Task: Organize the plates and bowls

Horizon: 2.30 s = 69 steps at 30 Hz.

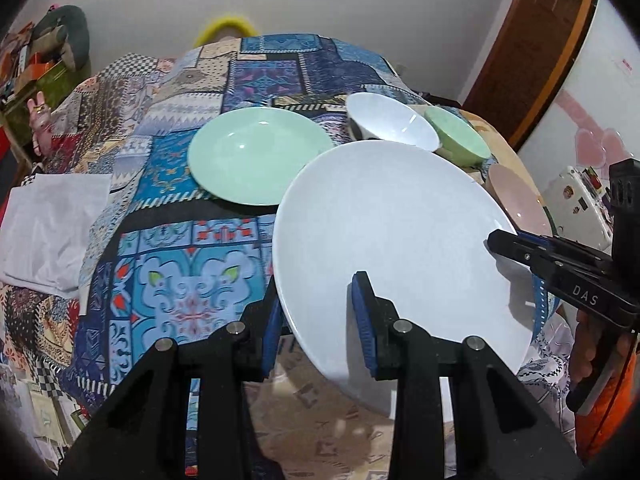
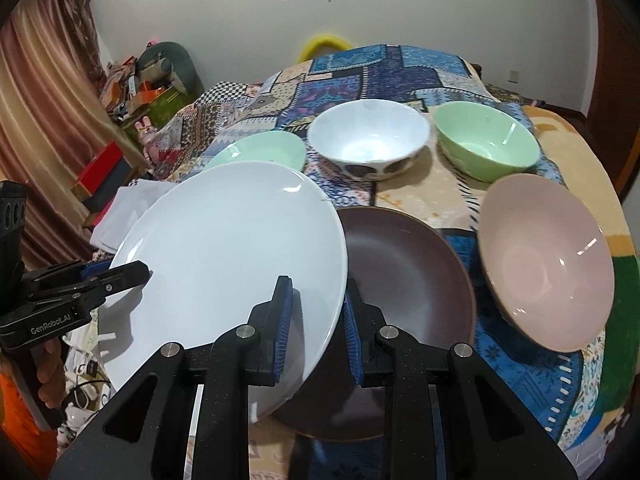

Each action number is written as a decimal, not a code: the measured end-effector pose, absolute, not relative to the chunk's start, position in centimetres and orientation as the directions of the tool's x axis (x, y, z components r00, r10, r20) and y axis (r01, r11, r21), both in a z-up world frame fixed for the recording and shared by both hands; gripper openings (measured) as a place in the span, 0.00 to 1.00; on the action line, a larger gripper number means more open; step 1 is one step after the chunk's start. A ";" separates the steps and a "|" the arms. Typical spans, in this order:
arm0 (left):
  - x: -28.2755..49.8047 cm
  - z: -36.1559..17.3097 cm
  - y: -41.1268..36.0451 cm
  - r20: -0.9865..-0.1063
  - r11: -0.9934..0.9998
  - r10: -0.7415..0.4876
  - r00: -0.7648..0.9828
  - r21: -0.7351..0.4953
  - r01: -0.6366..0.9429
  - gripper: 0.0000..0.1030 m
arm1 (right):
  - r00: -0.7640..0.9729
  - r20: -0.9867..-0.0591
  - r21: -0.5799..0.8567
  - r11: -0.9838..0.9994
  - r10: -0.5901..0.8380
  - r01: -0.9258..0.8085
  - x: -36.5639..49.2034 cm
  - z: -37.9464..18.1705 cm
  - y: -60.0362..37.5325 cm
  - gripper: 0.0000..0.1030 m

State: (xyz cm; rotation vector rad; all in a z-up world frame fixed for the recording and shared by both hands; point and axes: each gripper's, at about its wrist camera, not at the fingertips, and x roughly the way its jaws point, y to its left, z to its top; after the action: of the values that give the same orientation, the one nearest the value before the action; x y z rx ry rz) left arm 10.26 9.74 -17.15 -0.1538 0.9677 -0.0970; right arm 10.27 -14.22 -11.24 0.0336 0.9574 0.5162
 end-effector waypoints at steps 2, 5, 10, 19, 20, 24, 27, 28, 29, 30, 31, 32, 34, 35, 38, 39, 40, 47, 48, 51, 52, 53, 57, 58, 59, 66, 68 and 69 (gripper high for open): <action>10.4 -17.3 9.3 -0.814 0.985 -0.155 0.560 -0.172 0.022 0.33 | 0.466 -0.772 0.255 0.882 0.433 -0.396 10.3 -11.4 -14.9 0.22; 11.0 -17.5 8.3 -0.819 0.986 -0.156 0.553 -0.166 0.032 0.33 | 0.466 -0.773 0.259 0.885 0.430 -0.386 10.4 -11.6 -15.6 0.22; 11.7 -18.0 6.9 -0.830 0.986 -0.162 0.534 -0.161 0.048 0.33 | 0.462 -0.778 0.270 0.891 0.425 -0.364 10.6 -12.2 -16.7 0.22; 12.7 -19.7 5.2 -0.852 0.986 -0.166 0.497 -0.149 0.075 0.33 | 0.436 -0.796 0.289 0.897 0.419 -0.333 10.8 -13.9 -18.2 0.22; 12.9 -19.9 5.0 -0.856 0.986 -0.166 0.491 -0.149 0.074 0.33 | 0.433 -0.798 0.291 0.898 0.419 -0.331 10.8 -14.1 -18.3 0.22; 13.4 -20.8 4.7 -0.867 0.986 -0.165 0.470 -0.150 0.070 0.33 | 0.424 -0.803 0.302 0.899 0.420 -0.318 10.8 -14.8 -18.8 0.22; 13.8 -21.2 4.5 -0.872 0.986 -0.165 0.461 -0.149 0.071 0.33 | 0.420 -0.806 0.305 0.900 0.417 -0.311 10.9 -15.1 -19.0 0.22; 13.9 -21.4 4.5 -0.873 0.986 -0.166 0.458 -0.150 0.071 0.33 | 0.418 -0.807 0.306 0.901 0.418 -0.308 11.0 -15.2 -19.1 0.22; 14.0 -21.5 4.5 -0.875 0.986 -0.166 0.455 -0.150 0.071 0.33 | 0.415 -0.808 0.309 0.900 0.419 -0.307 11.1 -15.3 -19.1 0.22; 14.1 -21.6 4.4 -0.876 0.986 -0.166 0.453 -0.150 0.070 0.33 | 0.413 -0.808 0.311 0.900 0.419 -0.305 11.1 -15.4 -19.2 0.22; 14.3 -21.8 4.4 -0.878 0.986 -0.166 0.450 -0.151 0.069 0.33 | 0.411 -0.810 0.312 0.901 0.418 -0.302 11.2 -15.5 -19.3 0.22; 14.5 -21.9 4.5 -0.879 0.986 -0.165 0.447 -0.151 0.068 0.33 | 0.410 -0.811 0.312 0.901 0.418 -0.300 11.2 -15.6 -19.4 0.22; 14.8 -22.2 4.4 -0.882 0.987 -0.163 0.442 -0.148 0.067 0.33 | 0.408 -0.812 0.314 0.902 0.416 -0.296 11.3 -15.7 -19.5 0.22; 14.9 -22.3 4.3 -0.883 0.987 -0.162 0.440 -0.148 0.067 0.33 | 0.407 -0.813 0.315 0.903 0.416 -0.293 11.3 -15.8 -19.6 0.22; 15.4 -22.6 4.1 -0.885 0.987 -0.160 0.437 -0.147 0.065 0.33 | 0.414 -0.809 0.317 0.903 0.417 -0.290 11.4 -15.7 -19.8 0.22; 15.6 -22.7 4.1 -0.886 0.987 -0.161 0.434 -0.147 0.065 0.33 | 0.417 -0.809 0.315 0.904 0.415 -0.289 11.3 -15.7 -19.8 0.22; 15.7 -22.7 4.0 -0.886 0.987 -0.160 0.435 -0.146 0.066 0.33 | 0.418 -0.808 0.315 0.905 0.414 -0.287 11.3 -15.6 -19.9 0.22; 16.3 -23.1 3.2 -0.889 0.989 -0.148 0.432 -0.127 0.075 0.33 | 0.437 -0.806 0.307 0.913 0.400 -0.269 11.4 -15.2 -20.5 0.22; 16.4 -23.1 3.1 -0.890 0.989 -0.148 0.431 -0.128 0.075 0.33 | 0.438 -0.806 0.305 0.914 0.398 -0.269 11.5 -15.2 -20.5 0.22; 16.6 -23.3 2.9 -0.891 0.989 -0.147 0.430 -0.126 0.077 0.33 | 0.441 -0.806 0.300 0.915 0.394 -0.269 11.6 -15.1 -20.7 0.22; 16.6 -23.3 2.9 -0.891 0.989 -0.146 0.430 -0.125 0.077 0.33 | 0.441 -0.806 0.301 0.915 0.395 -0.270 11.6 -15.0 -20.8 0.22; 16.6 -23.3 2.8 -0.891 0.989 -0.144 0.429 -0.122 0.079 0.33 | 0.441 -0.805 0.302 0.914 0.397 -0.271 11.5 -15.0 -20.9 0.22; 16.6 -23.5 2.4 -0.892 0.989 -0.140 0.429 -0.110 0.095 0.32 | 0.444 -0.806 0.293 0.915 0.392 -0.276 11.4 -14.7 -21.2 0.22; 16.5 -23.5 2.2 -0.893 0.989 -0.141 0.428 -0.107 0.101 0.32 | 0.448 -0.808 0.283 0.919 0.383 -0.275 11.3 -14.6 -21.2 0.24; 16.4 -23.6 2.1 -0.893 0.989 -0.139 0.427 -0.104 0.104 0.33 | 0.451 -0.814 0.267 0.925 0.367 -0.271 11.3 -14.6 -21.2 0.24; 15.9 -23.4 2.3 -0.892 0.990 -0.131 0.433 -0.097 0.101 0.33 | 0.459 -0.811 0.265 0.926 0.364 -0.267 11.5 -14.4 -21.7 0.24; 15.5 -23.1 2.6 -0.889 0.991 -0.124 0.441 -0.091 0.095 0.34 | 0.469 -0.803 0.262 0.925 0.367 -0.275 11.3 -13.8 -21.6 0.24; 15.3 -22.8 2.8 -0.886 0.992 -0.120 0.448 -0.088 0.091 0.34 | 0.473 -0.803 0.254 0.926 0.363 -0.280 11.2 -13.6 -21.5 0.24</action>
State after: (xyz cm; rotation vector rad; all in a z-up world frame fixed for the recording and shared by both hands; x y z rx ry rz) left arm 15.34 2.81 -22.81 -0.0291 1.0984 -0.1308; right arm 11.17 -21.52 -13.57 0.0913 1.0039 0.3940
